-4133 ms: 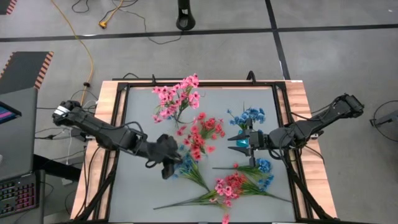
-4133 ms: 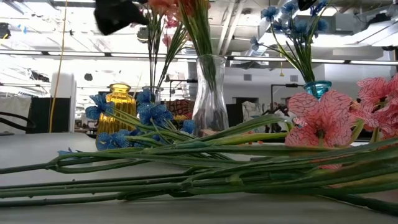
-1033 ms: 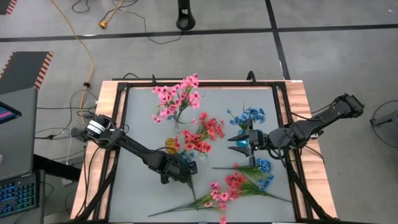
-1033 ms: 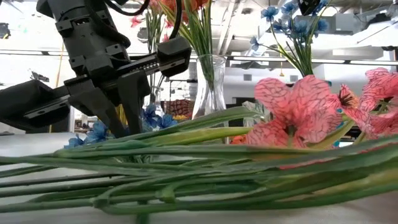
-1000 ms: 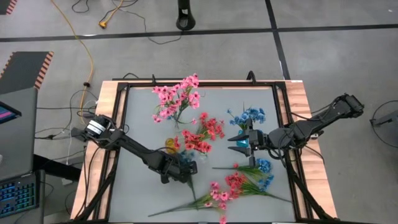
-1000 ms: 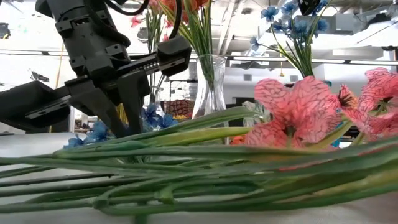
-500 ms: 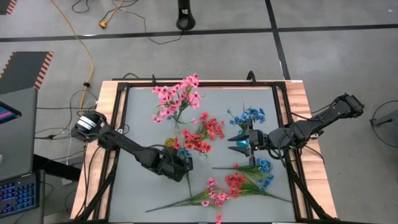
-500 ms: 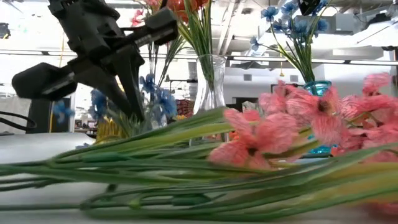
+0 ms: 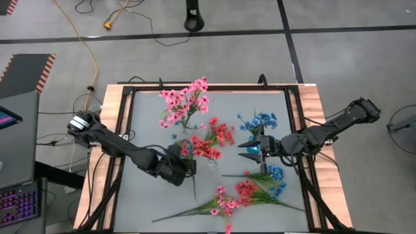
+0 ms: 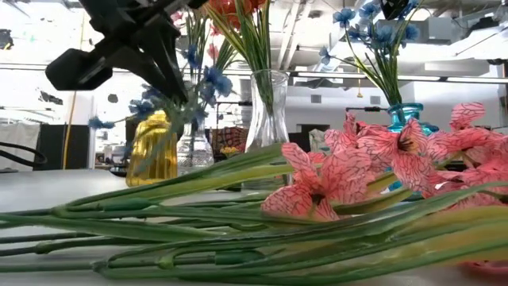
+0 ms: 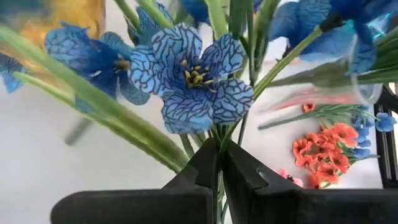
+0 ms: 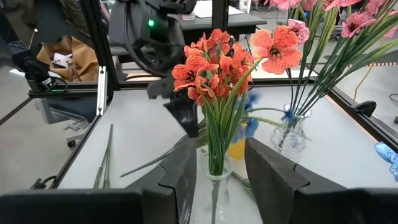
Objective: Sort flowers into vase by color
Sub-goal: Put the left blue flowers into the blue vase
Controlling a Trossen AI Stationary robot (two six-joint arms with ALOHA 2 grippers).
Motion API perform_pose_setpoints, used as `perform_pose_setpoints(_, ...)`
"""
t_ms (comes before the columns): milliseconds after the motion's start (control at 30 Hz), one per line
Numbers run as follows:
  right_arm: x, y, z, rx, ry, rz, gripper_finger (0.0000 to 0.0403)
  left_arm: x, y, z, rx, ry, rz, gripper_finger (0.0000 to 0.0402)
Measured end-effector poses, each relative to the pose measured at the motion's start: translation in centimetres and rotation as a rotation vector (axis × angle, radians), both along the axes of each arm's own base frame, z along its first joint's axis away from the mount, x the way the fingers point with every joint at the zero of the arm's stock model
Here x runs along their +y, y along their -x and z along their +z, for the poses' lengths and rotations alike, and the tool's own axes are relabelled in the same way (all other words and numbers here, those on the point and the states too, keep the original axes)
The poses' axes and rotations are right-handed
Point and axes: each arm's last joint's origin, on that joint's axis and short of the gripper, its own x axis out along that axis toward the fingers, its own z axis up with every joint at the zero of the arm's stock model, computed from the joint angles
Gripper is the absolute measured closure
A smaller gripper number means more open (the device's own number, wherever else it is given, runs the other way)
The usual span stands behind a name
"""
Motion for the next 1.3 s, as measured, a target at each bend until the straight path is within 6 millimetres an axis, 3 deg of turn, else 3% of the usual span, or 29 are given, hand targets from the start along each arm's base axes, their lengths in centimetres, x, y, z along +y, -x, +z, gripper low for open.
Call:
perform_pose_setpoints(733, 0.0, 0.0, 0.0, 0.0, 0.0, 0.0, 0.0241, -1.4, 5.1, 4.9, -0.062, -0.112, -0.206, 0.0401)
perform_pose_setpoints(1300, 0.0, 0.0, 0.0, 0.0, -0.001, 0.002, 0.0241, -1.8, 9.1, 9.3, -0.257, -0.455, -0.317, 0.0401)
